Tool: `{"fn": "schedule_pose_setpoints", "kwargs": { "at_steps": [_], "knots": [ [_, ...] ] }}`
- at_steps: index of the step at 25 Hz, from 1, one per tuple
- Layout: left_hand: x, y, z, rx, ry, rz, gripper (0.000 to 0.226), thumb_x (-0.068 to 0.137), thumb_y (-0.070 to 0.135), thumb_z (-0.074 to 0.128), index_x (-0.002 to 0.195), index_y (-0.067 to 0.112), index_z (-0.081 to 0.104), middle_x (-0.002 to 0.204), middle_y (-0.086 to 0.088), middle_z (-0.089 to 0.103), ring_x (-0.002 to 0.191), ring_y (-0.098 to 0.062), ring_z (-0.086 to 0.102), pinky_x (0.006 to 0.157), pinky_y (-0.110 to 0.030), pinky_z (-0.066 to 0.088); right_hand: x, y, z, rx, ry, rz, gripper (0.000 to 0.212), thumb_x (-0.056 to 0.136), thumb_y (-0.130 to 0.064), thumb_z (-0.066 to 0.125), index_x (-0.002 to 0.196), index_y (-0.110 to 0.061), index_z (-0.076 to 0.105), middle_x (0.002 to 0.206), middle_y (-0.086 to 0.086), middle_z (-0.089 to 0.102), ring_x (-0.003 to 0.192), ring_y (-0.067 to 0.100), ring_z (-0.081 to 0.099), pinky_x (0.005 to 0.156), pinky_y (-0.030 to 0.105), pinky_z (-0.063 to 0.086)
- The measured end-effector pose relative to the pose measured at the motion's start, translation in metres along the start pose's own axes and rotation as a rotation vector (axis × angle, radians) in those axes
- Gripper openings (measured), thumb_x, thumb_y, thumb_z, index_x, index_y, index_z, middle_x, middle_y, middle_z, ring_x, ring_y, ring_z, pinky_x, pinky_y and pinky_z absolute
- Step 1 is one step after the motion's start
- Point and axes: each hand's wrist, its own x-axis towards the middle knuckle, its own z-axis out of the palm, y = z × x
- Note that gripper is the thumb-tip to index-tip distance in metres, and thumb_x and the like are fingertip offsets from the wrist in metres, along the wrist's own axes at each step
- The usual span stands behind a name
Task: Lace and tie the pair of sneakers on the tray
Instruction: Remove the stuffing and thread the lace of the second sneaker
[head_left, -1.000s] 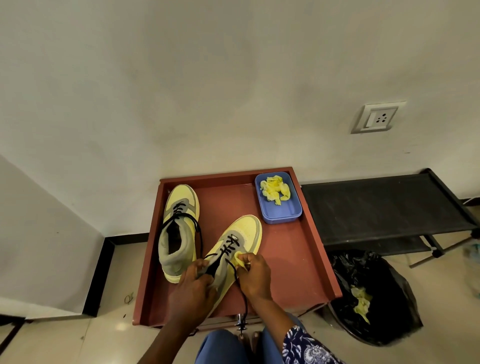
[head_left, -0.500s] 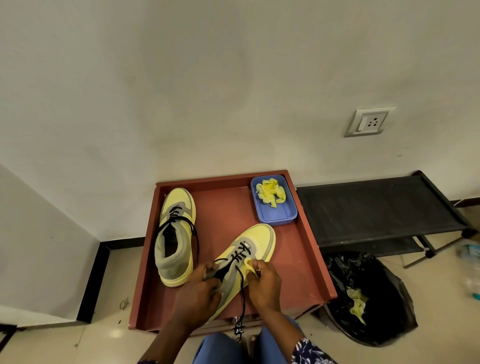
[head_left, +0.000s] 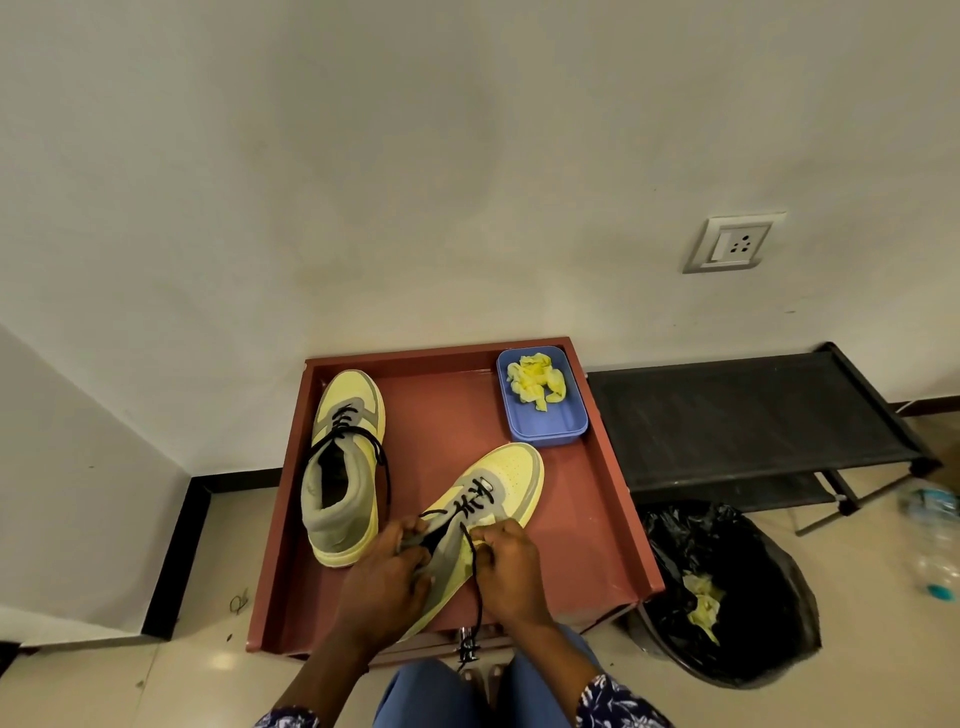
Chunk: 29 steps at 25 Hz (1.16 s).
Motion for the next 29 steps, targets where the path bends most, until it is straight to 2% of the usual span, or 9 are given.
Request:
{"fn": "schedule_pose_setpoints", "kwargs": {
  "at_steps": [4,8,12,15,19,21,24,27,29],
  "knots": [
    [-0.002,-0.002,0.002,-0.001,-0.015,-0.023,0.023,0.070,0.038,0.046,0.068,0.026,0.065,0.114,0.010,0.047,0.088,-0.002,0.059,0.060,-0.007,0.038,0.023,0.001,-0.009,-0.044,0.037,0.059,0.035,0.087,0.004,0.044,0.116,-0.003,0.063,0.111,0.013,0.059,0.102,0.022,0.059,0.089,0.008,0.035],
    [0.000,-0.002,0.002,0.017,-0.018,-0.006,0.023,0.071,0.035,0.047,0.069,0.024,0.068,0.112,0.002,0.056,0.088,-0.010,0.066,0.061,-0.011,0.048,0.011,-0.005,0.005,-0.111,-0.003,-0.079,0.029,0.087,0.002,0.049,0.111,0.000,0.065,0.105,0.012,0.058,0.096,0.018,0.056,0.083,-0.001,0.032],
    [0.000,-0.001,0.003,-0.010,0.001,0.000,0.018,0.068,0.032,0.050,0.069,0.024,0.067,0.114,0.006,0.049,0.089,-0.008,0.065,0.062,-0.013,0.049,0.023,0.015,0.005,-0.243,-0.022,-0.091,0.015,0.090,-0.010,0.050,0.090,-0.003,0.063,0.091,0.009,0.053,0.083,0.022,0.050,0.073,0.023,0.040],
    [-0.001,-0.002,0.004,-0.011,0.009,0.007,0.015,0.067,0.032,0.054,0.070,0.024,0.066,0.114,0.007,0.047,0.088,-0.009,0.066,0.062,-0.012,0.047,0.021,0.010,0.008,-0.249,-0.038,-0.099,0.020,0.088,-0.006,0.048,0.095,-0.001,0.066,0.094,0.010,0.052,0.087,0.023,0.051,0.073,0.018,0.037],
    [-0.001,-0.001,0.002,-0.020,0.002,-0.017,0.011,0.064,0.031,0.059,0.068,0.024,0.066,0.115,0.009,0.044,0.088,-0.006,0.063,0.059,-0.009,0.042,0.013,0.010,0.013,-0.226,-0.039,-0.123,0.015,0.080,-0.011,0.056,0.084,-0.006,0.070,0.080,0.007,0.058,0.073,0.023,0.059,0.063,0.018,0.045],
    [-0.002,0.000,0.003,-0.018,0.000,-0.018,0.013,0.067,0.032,0.056,0.068,0.024,0.066,0.115,0.009,0.044,0.087,-0.007,0.065,0.059,-0.009,0.041,0.019,0.015,0.010,-0.292,-0.078,-0.176,0.012,0.083,-0.008,0.056,0.088,-0.006,0.067,0.087,0.009,0.058,0.079,0.028,0.059,0.063,0.021,0.043],
    [-0.001,0.003,0.002,-0.010,0.007,-0.014,0.017,0.067,0.033,0.052,0.068,0.024,0.067,0.115,0.009,0.044,0.086,-0.009,0.066,0.058,-0.009,0.042,0.024,0.014,0.007,-0.327,-0.030,-0.176,0.022,0.090,-0.007,0.045,0.104,-0.004,0.061,0.101,0.002,0.052,0.099,0.026,0.048,0.080,0.029,0.041],
    [-0.001,0.002,0.001,0.001,0.015,-0.013,0.019,0.067,0.035,0.051,0.068,0.025,0.067,0.114,0.009,0.044,0.087,-0.007,0.064,0.058,-0.008,0.042,0.020,0.009,0.018,-0.244,0.054,-0.067,0.012,0.084,-0.006,0.057,0.088,-0.003,0.068,0.091,0.006,0.058,0.087,0.026,0.054,0.072,0.021,0.039],
    [-0.001,0.001,0.002,0.001,0.020,-0.003,0.025,0.068,0.036,0.046,0.069,0.024,0.068,0.114,0.008,0.044,0.089,-0.007,0.062,0.058,-0.012,0.049,0.013,0.008,0.022,-0.135,0.078,-0.039,0.020,0.085,-0.007,0.054,0.094,-0.001,0.070,0.091,0.011,0.060,0.086,0.022,0.054,0.074,0.014,0.035]
  ]
}}
